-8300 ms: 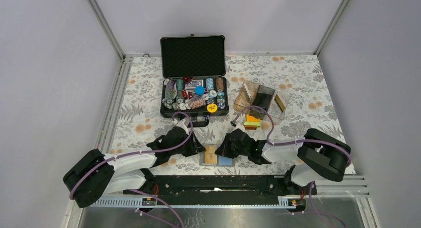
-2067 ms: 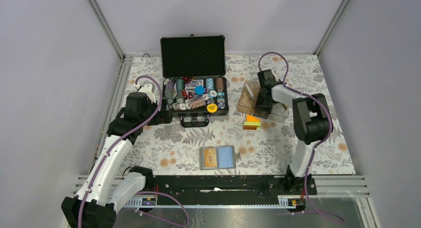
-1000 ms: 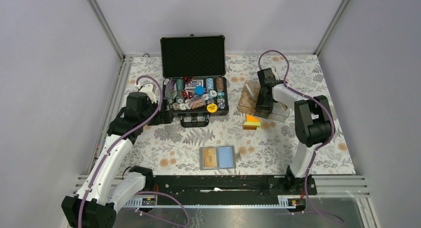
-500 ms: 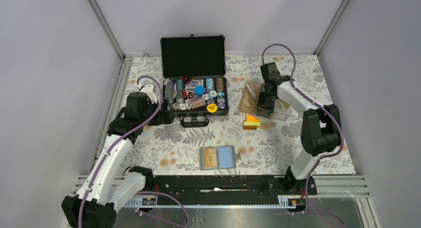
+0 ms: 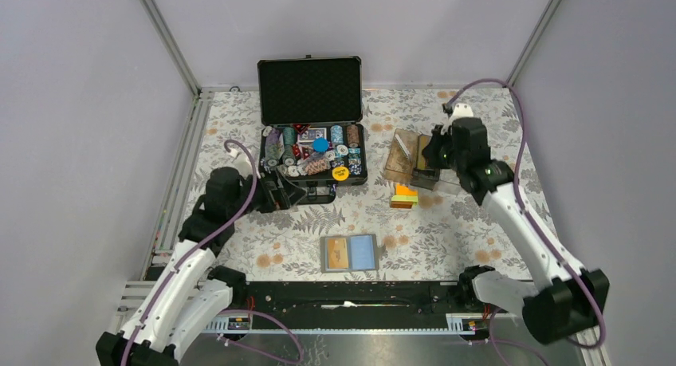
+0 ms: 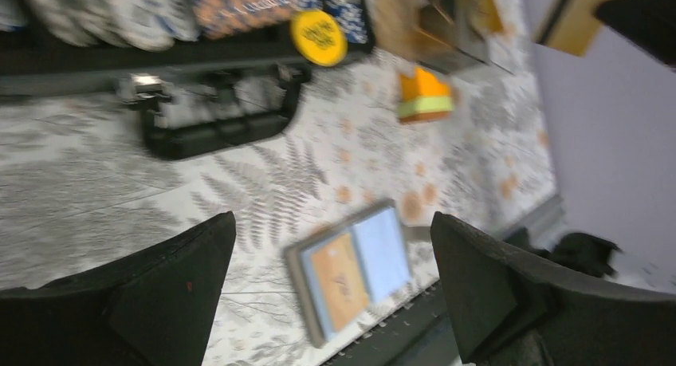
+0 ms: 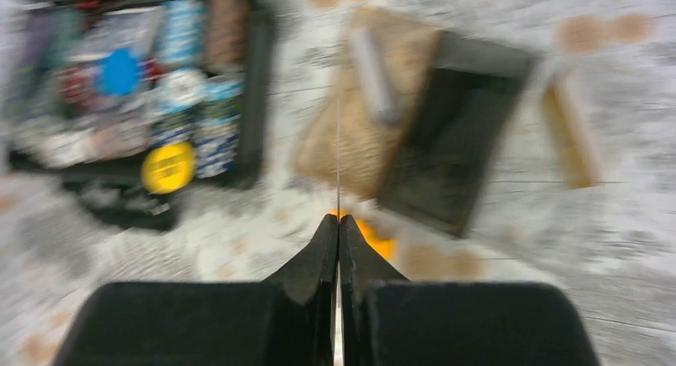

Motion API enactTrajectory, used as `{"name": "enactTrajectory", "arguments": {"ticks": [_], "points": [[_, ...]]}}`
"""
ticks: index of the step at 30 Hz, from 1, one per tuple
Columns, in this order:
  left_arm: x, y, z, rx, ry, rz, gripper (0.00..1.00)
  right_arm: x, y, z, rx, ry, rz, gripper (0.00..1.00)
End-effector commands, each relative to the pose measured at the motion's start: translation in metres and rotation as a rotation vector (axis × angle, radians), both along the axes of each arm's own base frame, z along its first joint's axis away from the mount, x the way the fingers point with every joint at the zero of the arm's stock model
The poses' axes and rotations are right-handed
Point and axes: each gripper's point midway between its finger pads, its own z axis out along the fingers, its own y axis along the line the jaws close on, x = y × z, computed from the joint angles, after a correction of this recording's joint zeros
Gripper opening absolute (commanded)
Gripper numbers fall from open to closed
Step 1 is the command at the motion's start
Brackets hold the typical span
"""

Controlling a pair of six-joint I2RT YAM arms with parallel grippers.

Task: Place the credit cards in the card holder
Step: Pick up the credit card from the storage box, then insert the credit card into the card holder.

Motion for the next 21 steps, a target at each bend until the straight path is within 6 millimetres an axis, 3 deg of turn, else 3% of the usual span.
{"name": "enactTrajectory", "arguments": {"ticks": [1,5,10,14,16,21], "points": [[-0.019,-0.055,0.051,-0.337,-0.132,-0.173,0.99,-0.052,0.103,0.032,0.450,-0.053,0.298,0.00],[-0.045,-0.083,0.072,-0.485,-0.189,-0.301,0.99,-0.095,0.165,0.052,0.714,-0.072,0.508,0.00],[-0.073,-0.109,0.093,-0.584,-0.245,-0.429,0.99,-0.135,0.217,0.073,0.898,-0.067,0.692,0.00],[-0.074,-0.113,0.092,-0.610,-0.231,-0.418,0.98,-0.156,0.235,0.095,1.009,-0.081,0.808,0.00],[-0.074,-0.112,0.093,-0.619,-0.237,-0.417,0.94,-0.163,0.240,0.095,1.020,-0.055,0.847,0.00],[-0.077,-0.111,0.098,-0.646,-0.257,-0.424,0.65,-0.169,0.242,0.091,1.006,-0.030,0.869,0.00]]}}
